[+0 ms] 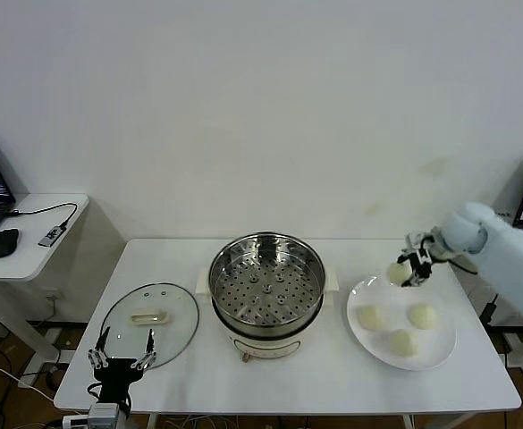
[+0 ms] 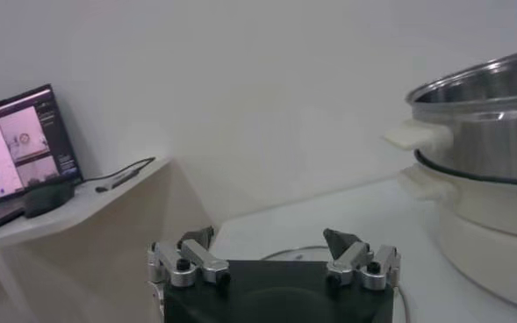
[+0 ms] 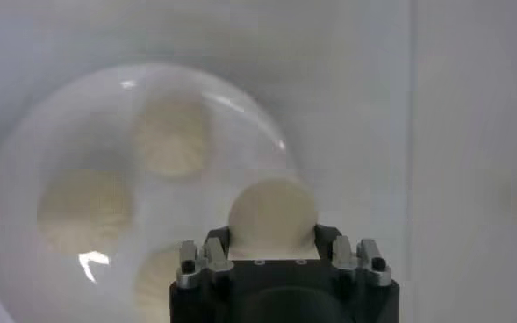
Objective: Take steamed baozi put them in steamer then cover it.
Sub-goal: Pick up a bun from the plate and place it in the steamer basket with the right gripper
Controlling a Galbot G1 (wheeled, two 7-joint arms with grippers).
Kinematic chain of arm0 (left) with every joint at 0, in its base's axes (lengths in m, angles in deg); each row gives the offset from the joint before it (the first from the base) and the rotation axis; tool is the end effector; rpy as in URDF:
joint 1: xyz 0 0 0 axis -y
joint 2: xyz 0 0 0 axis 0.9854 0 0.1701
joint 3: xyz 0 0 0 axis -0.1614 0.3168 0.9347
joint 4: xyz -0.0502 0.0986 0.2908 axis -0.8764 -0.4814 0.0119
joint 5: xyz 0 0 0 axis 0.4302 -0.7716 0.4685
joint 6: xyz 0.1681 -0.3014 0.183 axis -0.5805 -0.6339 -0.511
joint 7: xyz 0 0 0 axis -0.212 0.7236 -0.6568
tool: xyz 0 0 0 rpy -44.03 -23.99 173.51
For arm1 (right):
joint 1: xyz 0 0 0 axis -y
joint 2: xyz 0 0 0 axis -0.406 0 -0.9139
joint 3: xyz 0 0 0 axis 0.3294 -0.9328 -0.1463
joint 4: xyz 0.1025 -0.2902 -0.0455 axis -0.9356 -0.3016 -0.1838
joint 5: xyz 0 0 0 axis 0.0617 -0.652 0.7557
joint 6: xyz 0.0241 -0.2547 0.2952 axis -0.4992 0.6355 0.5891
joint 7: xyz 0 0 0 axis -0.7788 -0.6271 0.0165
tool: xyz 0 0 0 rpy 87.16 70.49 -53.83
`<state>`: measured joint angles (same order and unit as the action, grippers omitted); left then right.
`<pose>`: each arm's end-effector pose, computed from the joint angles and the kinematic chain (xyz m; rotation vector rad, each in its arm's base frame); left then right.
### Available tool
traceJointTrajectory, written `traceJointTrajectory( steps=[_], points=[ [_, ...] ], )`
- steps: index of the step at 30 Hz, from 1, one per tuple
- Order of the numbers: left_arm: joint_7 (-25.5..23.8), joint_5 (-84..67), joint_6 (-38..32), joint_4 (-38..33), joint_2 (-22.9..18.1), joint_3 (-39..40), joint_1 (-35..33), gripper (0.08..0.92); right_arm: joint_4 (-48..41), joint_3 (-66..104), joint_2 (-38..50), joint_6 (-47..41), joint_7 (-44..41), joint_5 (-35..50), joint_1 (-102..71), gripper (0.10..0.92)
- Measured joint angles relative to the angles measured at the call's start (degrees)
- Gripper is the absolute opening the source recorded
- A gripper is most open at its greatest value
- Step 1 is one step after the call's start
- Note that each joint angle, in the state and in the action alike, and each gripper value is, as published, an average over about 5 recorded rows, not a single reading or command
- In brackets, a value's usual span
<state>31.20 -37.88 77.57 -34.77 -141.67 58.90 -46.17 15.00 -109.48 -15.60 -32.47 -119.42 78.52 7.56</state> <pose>0.2068 0.0475 -0.3026 0.1808 -2.9169 -0.4506 0.5463 -0.1188 -0.0679 1.2104 -1.5469 1.5120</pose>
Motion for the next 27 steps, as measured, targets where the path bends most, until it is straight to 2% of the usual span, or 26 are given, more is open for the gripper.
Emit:
traceJointTrajectory(
  steps=[7,13,20,27],
  points=[
    [-0.04,-0.78,-0.08,0.05,0.58,-0.71,0.2,0.823,3.2,-9.28,-4.44,1.37,1.04,7.35,11.22,0.6],
    [-0.05,-0.86,-0.06,-0.08,0.5,-1.39,0.34,0.823,3.53,-15.7,-10.51,4.37,2.88,10.22,16.13,0.594],
    [-0.07,-0.62,0.13,-0.51,0.19,-1.87,0.52,0.823,1.02,-21.65,-19.48,10.68,5.92,9.56,18.05,0.594],
    [0.03,-0.53,0.05,-0.3,0.17,-2.63,0.23,0.823,-3.24,-25.46,-27.56,18.98,8.97,4.4,17.99,0.594]
  ],
)
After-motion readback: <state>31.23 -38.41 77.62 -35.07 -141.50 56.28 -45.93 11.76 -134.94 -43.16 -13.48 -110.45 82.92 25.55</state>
